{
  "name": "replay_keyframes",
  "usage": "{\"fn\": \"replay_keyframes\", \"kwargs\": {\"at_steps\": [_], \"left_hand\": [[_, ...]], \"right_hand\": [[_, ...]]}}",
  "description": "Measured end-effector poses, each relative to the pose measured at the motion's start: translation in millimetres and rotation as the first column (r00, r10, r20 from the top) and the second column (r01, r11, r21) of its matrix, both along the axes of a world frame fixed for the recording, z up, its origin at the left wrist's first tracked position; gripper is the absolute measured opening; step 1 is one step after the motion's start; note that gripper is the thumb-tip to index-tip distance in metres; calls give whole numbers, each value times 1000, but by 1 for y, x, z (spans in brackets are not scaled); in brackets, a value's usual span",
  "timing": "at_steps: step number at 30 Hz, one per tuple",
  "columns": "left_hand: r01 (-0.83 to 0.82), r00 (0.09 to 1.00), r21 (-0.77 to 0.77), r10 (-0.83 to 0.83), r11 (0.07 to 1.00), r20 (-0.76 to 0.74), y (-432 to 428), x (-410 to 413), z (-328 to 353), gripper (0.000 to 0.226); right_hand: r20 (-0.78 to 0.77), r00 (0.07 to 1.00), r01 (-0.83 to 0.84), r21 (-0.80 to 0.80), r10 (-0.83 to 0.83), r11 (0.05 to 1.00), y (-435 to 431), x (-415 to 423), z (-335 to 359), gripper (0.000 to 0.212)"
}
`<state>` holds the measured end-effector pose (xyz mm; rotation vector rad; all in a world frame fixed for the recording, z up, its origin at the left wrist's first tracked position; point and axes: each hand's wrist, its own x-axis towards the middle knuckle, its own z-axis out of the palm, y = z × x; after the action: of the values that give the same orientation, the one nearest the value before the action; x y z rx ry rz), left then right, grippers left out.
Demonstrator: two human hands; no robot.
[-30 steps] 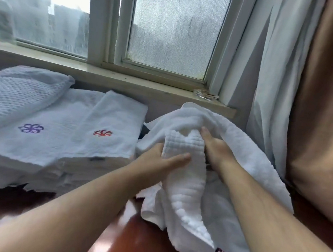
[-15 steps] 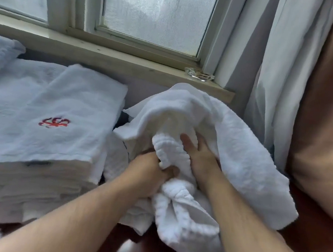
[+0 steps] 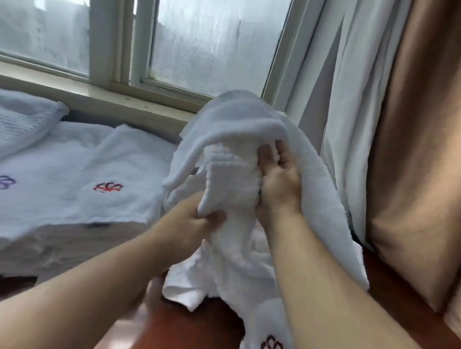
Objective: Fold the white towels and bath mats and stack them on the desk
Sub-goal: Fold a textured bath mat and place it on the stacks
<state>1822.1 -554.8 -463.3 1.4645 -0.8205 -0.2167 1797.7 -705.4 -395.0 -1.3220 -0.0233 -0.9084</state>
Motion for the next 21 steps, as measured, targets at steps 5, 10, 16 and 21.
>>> {"fn": "replay_keyframes", "kwargs": {"at_steps": [5, 10, 16, 21], "left_hand": [[308, 894, -150, -339, 940, -292, 30, -24, 34, 41], [187, 883, -23, -178, 982, -435, 51, -38, 24, 56], [62, 940, -43, -73, 997, -334, 52, -40, 16, 47], [-174, 970, -261, 120, 950, -212, 43, -26, 41, 51]], "right_hand": [[-185, 981, -43, 81, 57, 996, -5, -14, 47, 35], [-753, 345, -308, -655, -560, 690, 1, -43, 9, 42], [-729, 678, -334, -415, -90, 846, 5, -67, 0, 33], [-244, 910, -320, 103, 335, 942, -7, -80, 22, 45]]}}
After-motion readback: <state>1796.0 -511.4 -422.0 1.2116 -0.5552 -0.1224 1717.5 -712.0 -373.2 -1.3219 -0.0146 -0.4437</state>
